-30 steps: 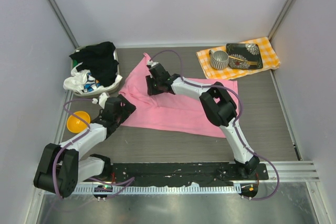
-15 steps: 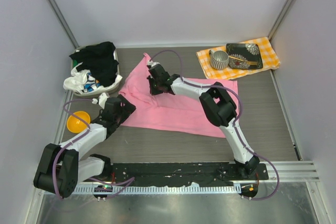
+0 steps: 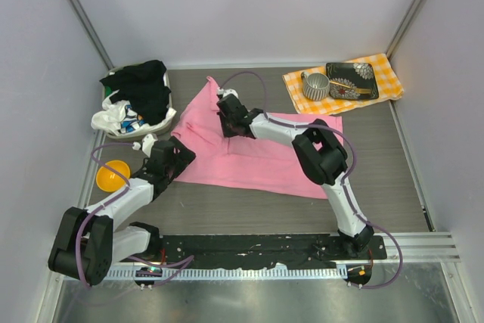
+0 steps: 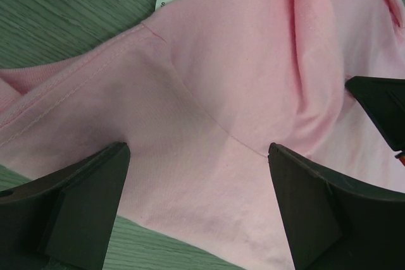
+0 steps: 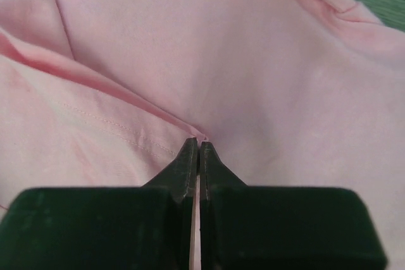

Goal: Fold and stack the t-shirts

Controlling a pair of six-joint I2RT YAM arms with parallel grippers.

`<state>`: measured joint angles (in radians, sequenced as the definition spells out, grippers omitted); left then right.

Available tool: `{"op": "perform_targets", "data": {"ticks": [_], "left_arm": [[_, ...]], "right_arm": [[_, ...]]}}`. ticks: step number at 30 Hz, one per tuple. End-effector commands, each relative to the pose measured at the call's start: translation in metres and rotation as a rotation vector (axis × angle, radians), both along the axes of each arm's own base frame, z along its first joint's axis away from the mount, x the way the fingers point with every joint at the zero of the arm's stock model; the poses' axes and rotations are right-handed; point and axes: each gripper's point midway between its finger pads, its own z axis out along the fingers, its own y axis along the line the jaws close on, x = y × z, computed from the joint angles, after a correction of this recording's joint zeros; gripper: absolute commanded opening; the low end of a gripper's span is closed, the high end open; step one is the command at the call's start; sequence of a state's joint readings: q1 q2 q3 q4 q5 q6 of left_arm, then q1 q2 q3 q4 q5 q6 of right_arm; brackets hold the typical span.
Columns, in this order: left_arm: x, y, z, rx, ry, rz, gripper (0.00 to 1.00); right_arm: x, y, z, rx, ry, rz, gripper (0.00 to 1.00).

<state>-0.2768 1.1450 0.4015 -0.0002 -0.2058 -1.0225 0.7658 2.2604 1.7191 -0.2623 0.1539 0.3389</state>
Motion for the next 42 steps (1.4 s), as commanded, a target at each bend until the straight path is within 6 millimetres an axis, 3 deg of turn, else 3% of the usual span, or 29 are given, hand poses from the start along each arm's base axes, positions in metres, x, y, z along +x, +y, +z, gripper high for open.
{"op": "perform_targets", "data": {"ticks": [1,9,12,15,17,19,21,23,24,25,27,29,30,31,32,33,35,38,41,42], "left_arm": [[-0.018,0.012,-0.021,0.051,0.084,0.024,0.98],[-0.018,0.012,-0.021,0.051,0.083,0.026,0.98],[-0.019,0.013,-0.02,0.052,0.084,0.03,0.98],[-0.021,0.014,-0.021,0.053,0.09,0.037,0.98],[-0.024,0.015,-0.022,0.053,0.094,0.041,0.98],[-0.025,0.016,-0.02,0.051,0.089,0.045,0.98],[-0.03,0.018,-0.02,0.054,0.105,0.049,0.98],[-0.031,0.018,-0.011,0.049,0.084,0.05,0.98],[-0.034,0.019,-0.009,0.05,0.09,0.049,0.97],[-0.033,0.018,0.0,0.042,0.066,0.047,0.97],[-0.035,0.018,0.011,0.051,0.077,0.038,0.98],[-0.039,0.016,0.022,0.057,0.098,0.01,0.97],[-0.041,0.015,0.026,0.053,0.101,0.002,0.97],[-0.042,0.012,0.033,0.041,0.087,-0.008,0.97],[-0.048,0.011,0.033,0.033,0.097,-0.014,0.96],[-0.052,0.006,0.033,0.024,0.097,-0.028,0.96],[-0.057,0.003,0.041,0.003,0.059,-0.019,0.96],[-0.048,-0.005,0.054,0.004,-0.015,-0.044,0.96],[-0.032,-0.021,0.06,0.0,-0.026,-0.116,0.96],[-0.03,-0.027,0.045,0.019,0.036,-0.144,0.96]], "right_arm": [[0.013,-0.008,0.06,0.04,-0.137,-0.06,0.01],[0.01,-0.016,0.059,0.031,-0.14,-0.078,0.02],[0.01,-0.016,0.058,0.028,-0.135,-0.081,0.3],[0.011,-0.021,0.062,0.023,-0.151,-0.104,0.39],[0.01,-0.024,0.062,0.02,-0.156,-0.115,0.33],[0.01,-0.031,0.067,0.01,-0.173,-0.141,0.57],[0.011,-0.043,0.073,-0.009,-0.198,-0.182,0.73],[0.003,-0.056,0.088,-0.012,-0.228,-0.208,0.74],[-0.006,-0.069,0.08,-0.041,-0.226,-0.218,0.76],[-0.009,-0.079,0.106,-0.023,-0.271,-0.249,0.82],[-0.027,-0.1,0.099,-0.062,-0.246,-0.261,0.85],[-0.044,-0.123,0.111,-0.082,-0.242,-0.292,0.86],[-0.057,-0.136,0.099,-0.109,-0.216,-0.304,0.86],[-0.064,-0.146,0.097,-0.121,-0.21,-0.314,0.86],[-0.074,-0.157,0.11,-0.108,-0.221,-0.329,0.86],[-0.087,-0.17,0.095,-0.142,-0.193,-0.334,0.86],[-0.102,-0.186,0.098,-0.141,-0.174,-0.361,0.86],[-0.125,-0.194,0.093,-0.097,-0.124,-0.365,0.86],[-0.148,-0.193,0.073,-0.047,-0.04,-0.345,0.86],[-0.15,-0.195,0.075,-0.029,-0.041,-0.351,0.86]]}}
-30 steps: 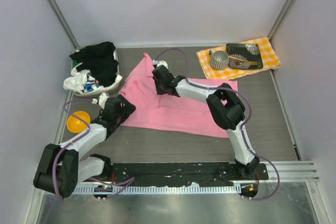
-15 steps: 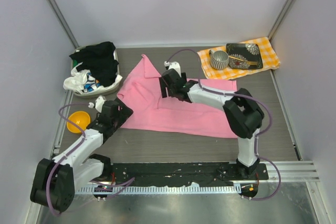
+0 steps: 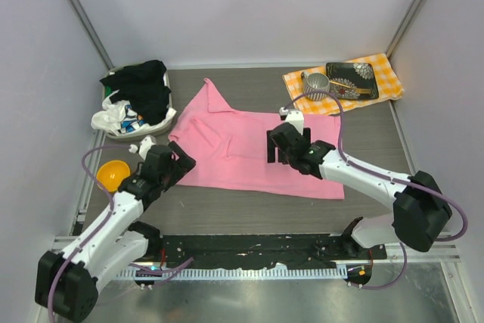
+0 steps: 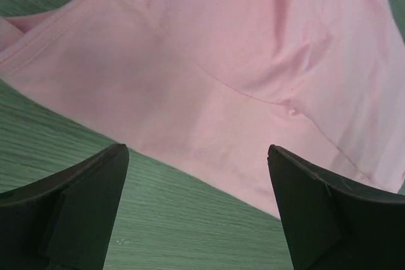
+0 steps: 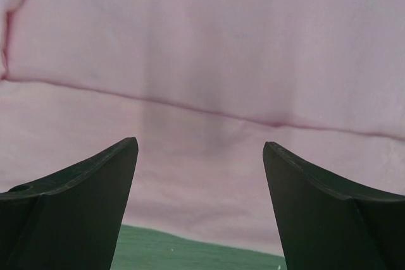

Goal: Fold and stack the t-shirts

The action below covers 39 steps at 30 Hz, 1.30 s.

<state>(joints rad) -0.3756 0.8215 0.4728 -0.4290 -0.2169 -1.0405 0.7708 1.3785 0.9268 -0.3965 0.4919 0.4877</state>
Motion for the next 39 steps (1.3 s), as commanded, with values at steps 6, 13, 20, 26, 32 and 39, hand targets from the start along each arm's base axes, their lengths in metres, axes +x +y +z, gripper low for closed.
{"op": "perform_targets", "data": {"ticks": [6,13,20,26,32,39], "left_arm": [[0.05,-0.047,-0.008,0.074,0.024,-0.152,0.96],[0.064,-0.069,-0.025,0.157,0.061,-0.211,0.97],[0.033,-0.063,-0.05,0.203,0.123,-0.203,0.97],[-0.006,-0.058,-0.076,0.244,0.195,-0.199,0.97],[-0.043,-0.059,-0.097,0.298,0.259,-0.214,0.98],[-0.079,-0.06,-0.108,0.313,0.29,-0.213,0.98]], "right_arm": [[-0.035,-0.022,-0.018,0.072,0.051,-0.073,0.86],[-0.044,-0.023,-0.058,0.064,0.12,-0.093,0.85],[-0.068,-0.036,-0.102,0.055,0.211,-0.13,0.83],[-0.089,-0.052,-0.122,0.033,0.277,-0.196,0.82],[-0.114,-0.065,-0.134,0.007,0.34,-0.25,0.81],[-0.148,-0.055,-0.136,0.034,0.38,-0.21,0.8]]}}
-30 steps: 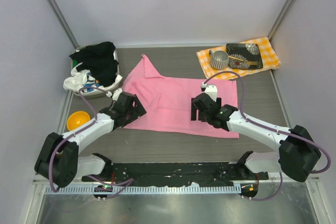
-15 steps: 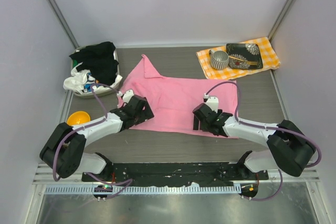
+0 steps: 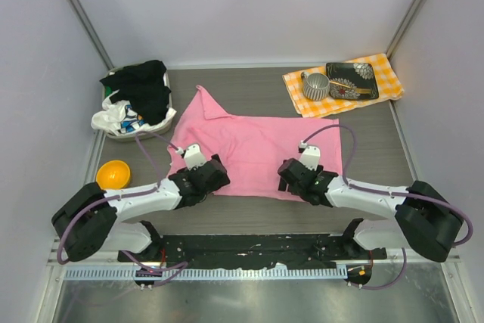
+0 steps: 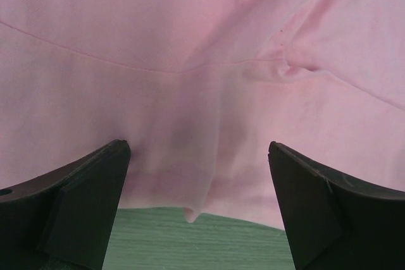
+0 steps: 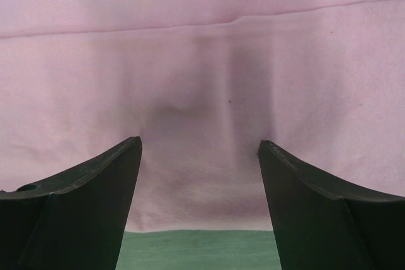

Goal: Fold and stack the t-shirts

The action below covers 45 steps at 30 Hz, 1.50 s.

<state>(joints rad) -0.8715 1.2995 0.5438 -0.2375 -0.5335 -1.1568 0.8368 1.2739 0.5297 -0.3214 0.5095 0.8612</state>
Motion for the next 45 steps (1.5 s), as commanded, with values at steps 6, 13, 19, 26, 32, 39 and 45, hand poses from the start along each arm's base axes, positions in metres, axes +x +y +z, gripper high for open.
{"op": "perform_targets", "data": {"ticks": [6,13,19,26,32,39,45], "left_arm": [[-0.096,0.03,-0.058,0.086,0.255,0.019,0.98],[-0.121,0.028,-0.055,0.102,0.255,0.008,0.99],[-0.142,0.028,-0.054,0.112,0.259,0.012,0.99],[-0.158,0.03,-0.035,0.11,0.224,0.015,1.0],[-0.128,0.01,0.043,0.035,0.019,-0.03,1.0],[-0.087,-0.011,0.116,0.028,-0.129,-0.079,1.0],[-0.055,-0.003,0.15,0.047,-0.184,-0.062,1.0]], "right_arm": [[-0.099,-0.007,-0.035,-0.043,0.234,0.03,0.8],[-0.126,-0.006,-0.041,0.003,0.257,0.034,0.8],[-0.138,-0.006,-0.04,-0.008,0.244,0.022,0.8],[-0.135,0.004,-0.014,-0.007,0.171,0.024,0.81],[-0.098,0.039,0.05,0.063,-0.054,0.09,0.85],[-0.066,0.069,0.076,-0.028,-0.145,0.142,0.89],[-0.045,0.043,0.039,-0.026,-0.084,0.063,0.89]]}}
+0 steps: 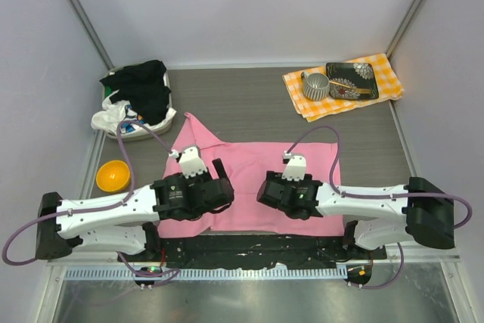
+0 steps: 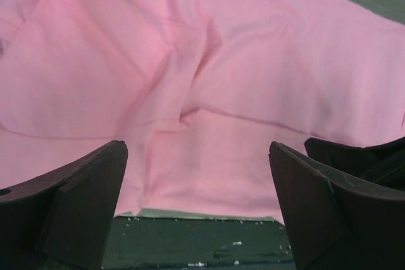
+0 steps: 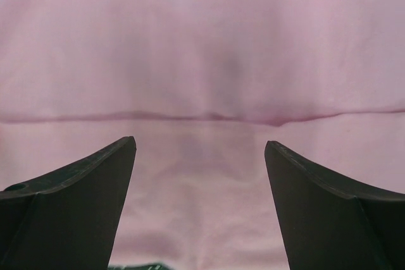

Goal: Fold and stack the t-shirts

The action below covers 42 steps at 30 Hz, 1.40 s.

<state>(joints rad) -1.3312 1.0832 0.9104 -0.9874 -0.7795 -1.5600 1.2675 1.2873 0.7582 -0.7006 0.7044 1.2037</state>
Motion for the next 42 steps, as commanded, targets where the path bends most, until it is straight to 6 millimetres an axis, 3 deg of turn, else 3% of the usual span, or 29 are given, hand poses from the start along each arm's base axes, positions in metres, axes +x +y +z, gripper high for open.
{"op": "perform_targets", "data": {"ticks": [1,9,17,25,32,38,42], "left_arm": [[0.03,0.02,0.03,0.064,-0.095,0.006,1.0],[0.059,0.041,0.053,0.05,-0.129,0.053,1.0],[0.065,0.035,0.033,0.063,-0.086,0.054,1.0],[0.07,0.035,0.022,0.077,-0.058,0.056,1.0],[0.074,0.038,0.019,0.081,-0.049,0.067,1.0],[0.076,0.038,0.016,0.088,-0.041,0.067,1.0],[0.078,0.04,0.017,0.096,-0.039,0.07,1.0]], "right_arm": [[0.019,-0.025,-0.015,-0.018,-0.019,-0.053,0.89],[0.009,-0.038,-0.031,0.005,0.049,-0.061,0.89],[0.003,-0.062,-0.016,-0.013,0.028,-0.091,0.89],[-0.006,-0.08,-0.037,-0.024,0.06,-0.15,0.89],[0.0,-0.078,-0.05,-0.032,0.064,-0.173,0.89],[0.013,-0.088,-0.053,-0.087,0.062,-0.229,0.9],[0.025,-0.106,-0.055,-0.108,0.078,-0.31,0.9]]}}
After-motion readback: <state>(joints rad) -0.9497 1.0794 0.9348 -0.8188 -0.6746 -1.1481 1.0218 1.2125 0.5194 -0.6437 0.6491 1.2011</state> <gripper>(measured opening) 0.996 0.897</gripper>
